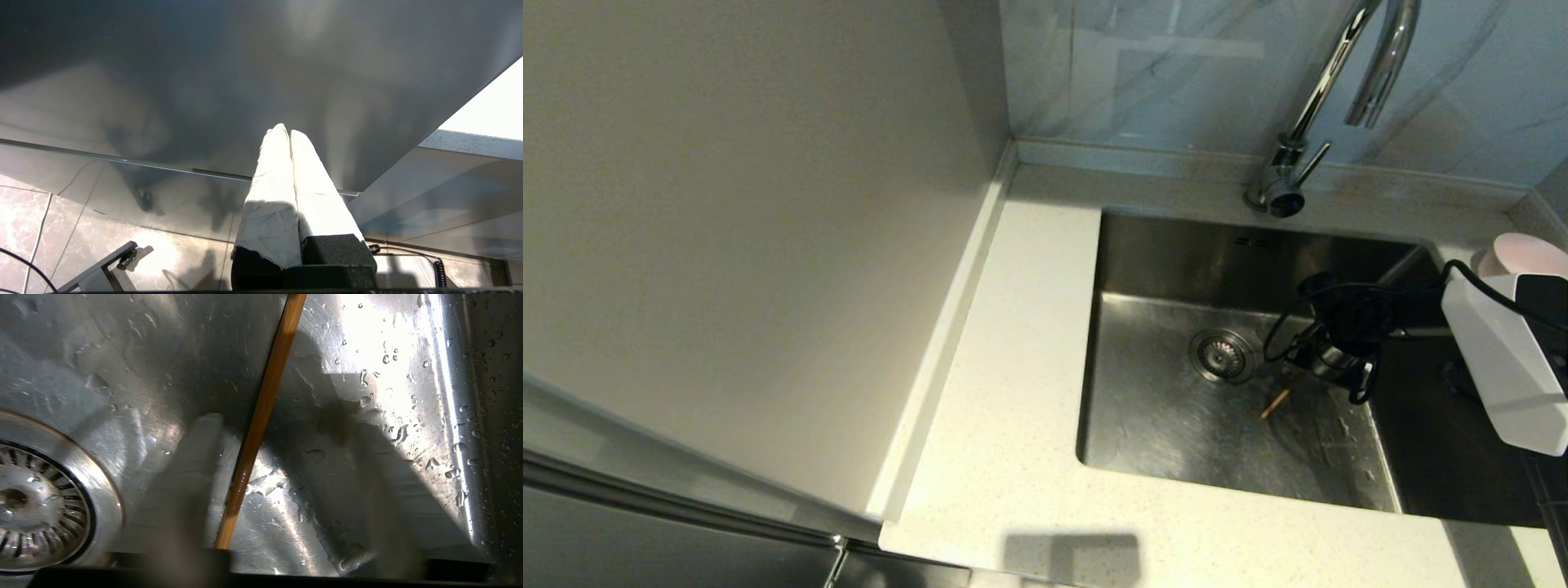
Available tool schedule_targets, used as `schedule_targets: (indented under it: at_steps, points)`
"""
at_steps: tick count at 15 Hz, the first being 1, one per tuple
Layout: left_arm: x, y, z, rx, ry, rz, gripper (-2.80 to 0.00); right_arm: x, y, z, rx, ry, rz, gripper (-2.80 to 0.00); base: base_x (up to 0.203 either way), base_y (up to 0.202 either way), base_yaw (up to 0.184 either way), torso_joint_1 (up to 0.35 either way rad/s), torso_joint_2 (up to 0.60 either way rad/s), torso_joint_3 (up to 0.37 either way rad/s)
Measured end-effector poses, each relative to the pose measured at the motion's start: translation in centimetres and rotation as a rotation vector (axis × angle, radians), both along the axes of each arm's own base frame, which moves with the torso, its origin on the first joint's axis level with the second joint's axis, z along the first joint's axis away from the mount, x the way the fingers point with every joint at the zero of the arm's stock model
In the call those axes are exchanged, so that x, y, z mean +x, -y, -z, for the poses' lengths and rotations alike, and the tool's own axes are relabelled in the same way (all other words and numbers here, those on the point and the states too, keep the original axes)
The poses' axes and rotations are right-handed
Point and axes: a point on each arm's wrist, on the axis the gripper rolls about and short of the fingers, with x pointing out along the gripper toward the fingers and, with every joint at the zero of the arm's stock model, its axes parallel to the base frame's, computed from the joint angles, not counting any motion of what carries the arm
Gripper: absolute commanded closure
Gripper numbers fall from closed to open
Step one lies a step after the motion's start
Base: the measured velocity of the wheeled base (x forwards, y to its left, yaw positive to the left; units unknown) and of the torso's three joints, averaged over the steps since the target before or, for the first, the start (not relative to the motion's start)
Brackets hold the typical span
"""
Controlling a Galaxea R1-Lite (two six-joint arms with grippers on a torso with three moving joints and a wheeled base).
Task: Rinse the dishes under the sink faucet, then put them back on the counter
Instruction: Place the chopsticks on the bowl
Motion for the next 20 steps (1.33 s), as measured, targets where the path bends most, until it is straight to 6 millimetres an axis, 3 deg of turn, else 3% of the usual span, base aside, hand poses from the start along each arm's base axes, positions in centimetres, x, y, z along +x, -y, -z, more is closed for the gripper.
schedule_targets:
  at_steps: [9, 17, 20]
  points:
    - [0.0, 0.0, 0.0, 0.000, 0.000, 0.001, 0.00, -0.2, 0.0, 0.0, 0.008, -0.009, 0.000, 0.00, 0.000, 0.000, 0.000, 0.000, 0.00, 0.000]
    - [0.0, 0.0, 0.0, 0.000, 0.000, 0.001, 0.00, -2.4, -0.2, -4.9, 0.007, 0.013, -0.002, 0.00, 0.000, 0.000, 0.000, 0.000, 0.00, 0.000]
    - [0.0, 0.0, 0.0, 0.000, 0.000, 0.001, 0.00, -3.3, -0.2, -5.3, -0.014, -0.014, -0.025, 0.00, 0.000, 0.000, 0.000, 0.000, 0.00, 0.000]
